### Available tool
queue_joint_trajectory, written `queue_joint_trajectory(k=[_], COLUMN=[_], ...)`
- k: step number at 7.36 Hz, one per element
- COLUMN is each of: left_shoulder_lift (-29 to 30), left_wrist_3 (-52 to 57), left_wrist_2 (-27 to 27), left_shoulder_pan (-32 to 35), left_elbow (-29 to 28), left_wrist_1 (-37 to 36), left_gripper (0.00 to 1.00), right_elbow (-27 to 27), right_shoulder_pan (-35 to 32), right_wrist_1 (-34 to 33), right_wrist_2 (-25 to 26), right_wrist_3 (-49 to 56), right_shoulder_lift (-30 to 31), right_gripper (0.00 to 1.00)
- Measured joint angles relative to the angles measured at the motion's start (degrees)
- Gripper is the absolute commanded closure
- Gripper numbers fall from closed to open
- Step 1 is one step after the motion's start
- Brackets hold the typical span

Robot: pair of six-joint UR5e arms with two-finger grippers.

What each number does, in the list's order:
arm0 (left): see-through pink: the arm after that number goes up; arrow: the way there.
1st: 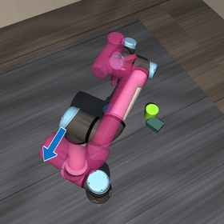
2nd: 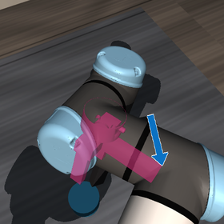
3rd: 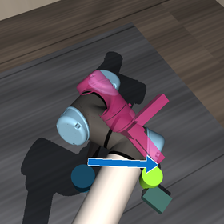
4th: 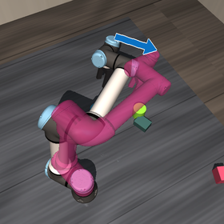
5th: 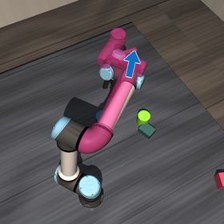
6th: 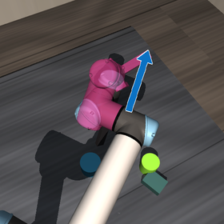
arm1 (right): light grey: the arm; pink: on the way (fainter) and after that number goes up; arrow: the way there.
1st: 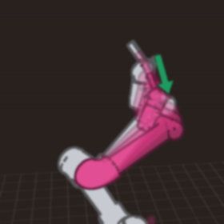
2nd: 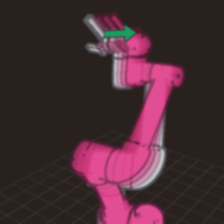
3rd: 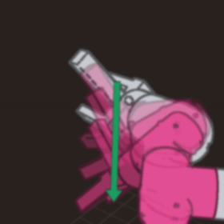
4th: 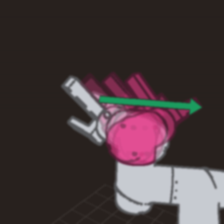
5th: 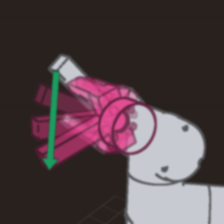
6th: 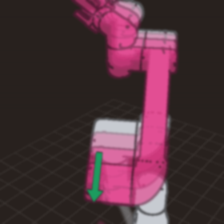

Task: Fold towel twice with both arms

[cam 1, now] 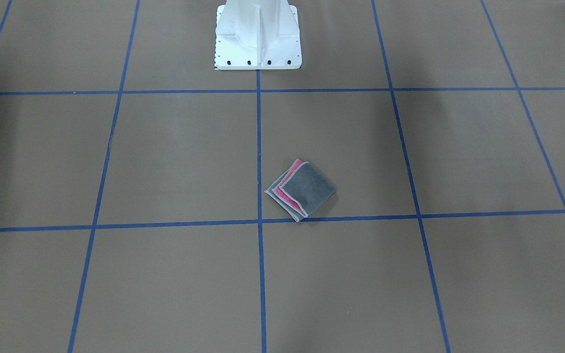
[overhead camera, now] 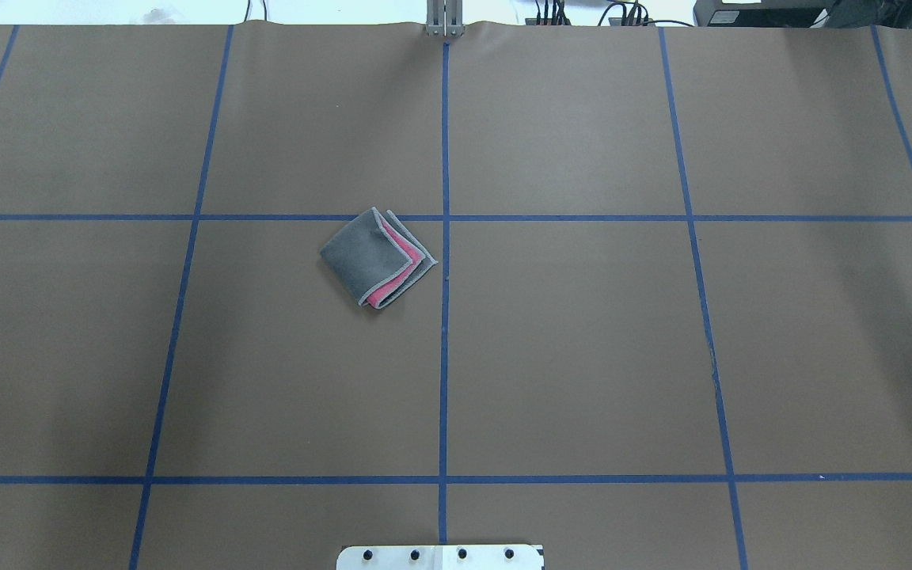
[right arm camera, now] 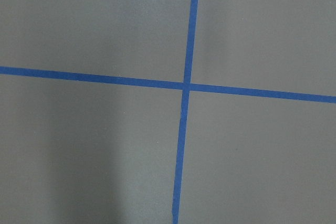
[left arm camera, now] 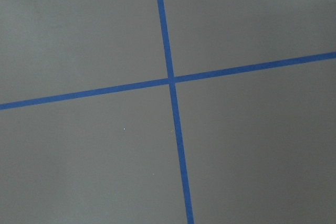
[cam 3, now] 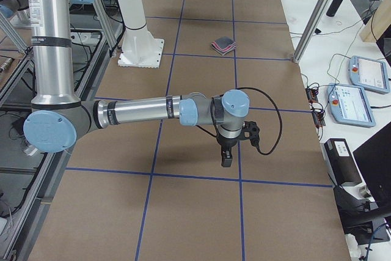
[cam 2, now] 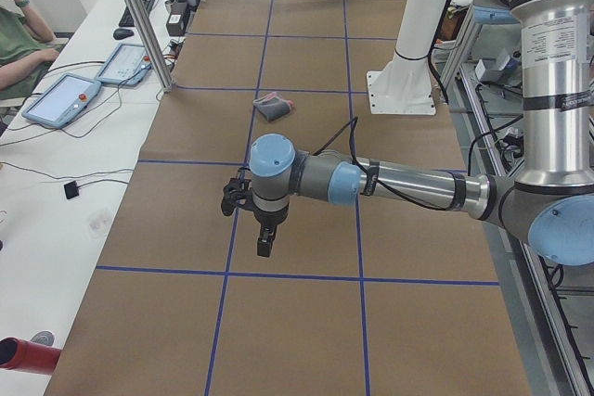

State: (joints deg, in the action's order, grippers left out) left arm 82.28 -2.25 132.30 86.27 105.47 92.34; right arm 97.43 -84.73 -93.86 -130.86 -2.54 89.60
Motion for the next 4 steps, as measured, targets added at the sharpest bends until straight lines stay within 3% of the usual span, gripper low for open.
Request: queue_joint_trajectory(k=[4], left_shoulder_lift=[3.62], left_wrist_3=[0.04], left_wrist_2=[0.41], left_shoulder_pan=[-0.04], left_elbow=[-2.21], left_wrist_1=[-6.15], left_gripper=[0.0], right_elbow=[-0.13], right_shoulder_pan=[0.0], right_wrist_1=[0.32], right_wrist_2=[-0.29], right_wrist_3=[-0.15], right_shoulder_lift=[-0.1], right_gripper=[0.01])
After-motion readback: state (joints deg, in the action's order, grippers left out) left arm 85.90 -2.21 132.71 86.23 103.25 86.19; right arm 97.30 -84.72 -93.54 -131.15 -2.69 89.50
